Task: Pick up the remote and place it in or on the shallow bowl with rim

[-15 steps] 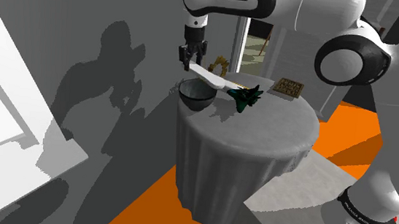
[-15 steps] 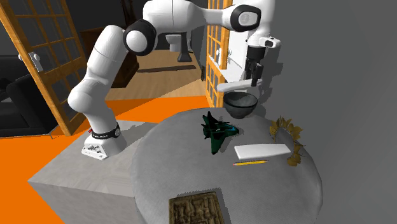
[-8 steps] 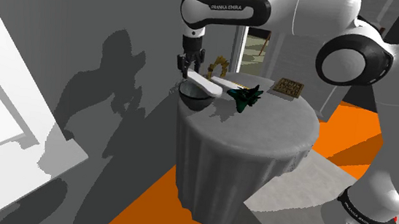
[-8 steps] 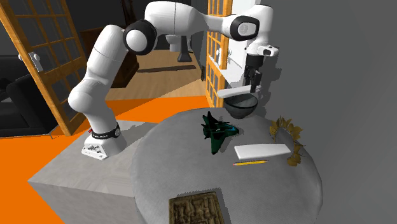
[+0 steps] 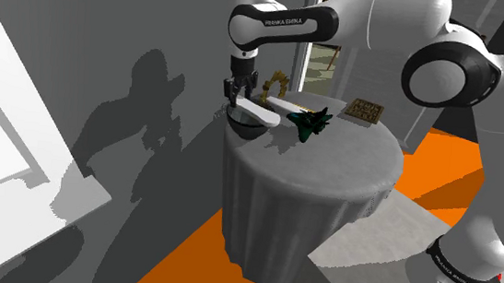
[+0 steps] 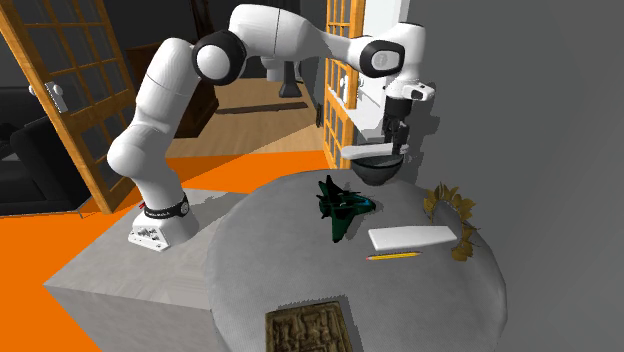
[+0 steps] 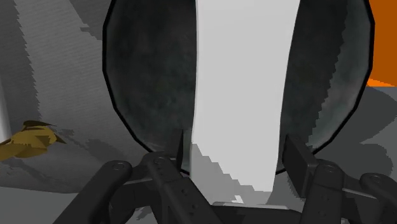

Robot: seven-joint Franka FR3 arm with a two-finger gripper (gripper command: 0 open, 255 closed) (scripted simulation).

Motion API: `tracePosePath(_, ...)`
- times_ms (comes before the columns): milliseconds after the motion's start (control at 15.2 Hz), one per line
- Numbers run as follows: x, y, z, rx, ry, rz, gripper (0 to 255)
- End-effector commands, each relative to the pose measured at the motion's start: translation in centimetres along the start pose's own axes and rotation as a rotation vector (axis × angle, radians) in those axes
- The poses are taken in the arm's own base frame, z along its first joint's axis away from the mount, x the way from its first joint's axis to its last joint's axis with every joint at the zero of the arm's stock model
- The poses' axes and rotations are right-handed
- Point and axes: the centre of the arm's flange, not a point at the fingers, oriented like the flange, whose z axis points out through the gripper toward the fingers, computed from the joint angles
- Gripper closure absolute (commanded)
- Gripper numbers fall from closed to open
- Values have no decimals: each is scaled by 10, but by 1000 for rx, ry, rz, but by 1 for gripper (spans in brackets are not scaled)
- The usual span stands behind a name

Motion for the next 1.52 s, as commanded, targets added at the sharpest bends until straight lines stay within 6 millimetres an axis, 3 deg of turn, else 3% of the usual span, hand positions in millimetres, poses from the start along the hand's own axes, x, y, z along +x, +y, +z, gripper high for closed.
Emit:
tracePosePath(0, 0, -1, 6, 0, -8, 0, 255)
tracePosePath(330, 0, -1, 6, 0, -8, 0, 255)
tracePosePath(396, 0, -2, 7, 0, -8, 0, 0)
tracePosePath(726, 0, -1, 6, 0, -8, 0, 0)
tracePosePath(990, 0, -1, -44, 0, -8, 0, 0)
tracePosePath(1452, 0, -1, -44, 0, -8, 0, 0)
